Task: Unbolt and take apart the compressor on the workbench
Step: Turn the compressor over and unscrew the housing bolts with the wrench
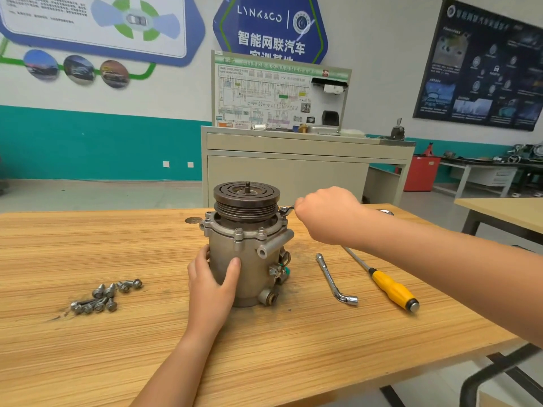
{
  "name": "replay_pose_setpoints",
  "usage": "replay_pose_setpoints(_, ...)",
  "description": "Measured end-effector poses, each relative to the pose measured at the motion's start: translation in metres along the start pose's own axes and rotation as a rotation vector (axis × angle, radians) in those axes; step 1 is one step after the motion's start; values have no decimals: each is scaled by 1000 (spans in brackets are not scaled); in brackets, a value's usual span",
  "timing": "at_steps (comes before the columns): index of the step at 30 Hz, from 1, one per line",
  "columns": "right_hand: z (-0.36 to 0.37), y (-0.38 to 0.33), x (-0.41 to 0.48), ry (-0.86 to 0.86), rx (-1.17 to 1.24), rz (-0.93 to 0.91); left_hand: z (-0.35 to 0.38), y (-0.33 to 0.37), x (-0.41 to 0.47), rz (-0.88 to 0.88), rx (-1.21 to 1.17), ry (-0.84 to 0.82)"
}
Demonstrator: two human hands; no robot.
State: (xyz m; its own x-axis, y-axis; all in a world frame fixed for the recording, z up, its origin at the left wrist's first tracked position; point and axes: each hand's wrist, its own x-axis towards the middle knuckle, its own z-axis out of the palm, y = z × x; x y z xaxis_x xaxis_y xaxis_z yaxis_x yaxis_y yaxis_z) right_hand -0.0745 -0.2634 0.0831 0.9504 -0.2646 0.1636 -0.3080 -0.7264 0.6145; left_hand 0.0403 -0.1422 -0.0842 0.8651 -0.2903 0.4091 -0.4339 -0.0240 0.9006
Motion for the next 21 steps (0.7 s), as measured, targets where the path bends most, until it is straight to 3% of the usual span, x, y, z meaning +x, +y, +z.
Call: replay_pose_setpoints(21, -1, 3, 3, -32, -13, -2, 0, 3, -1, -13, -7, -2)
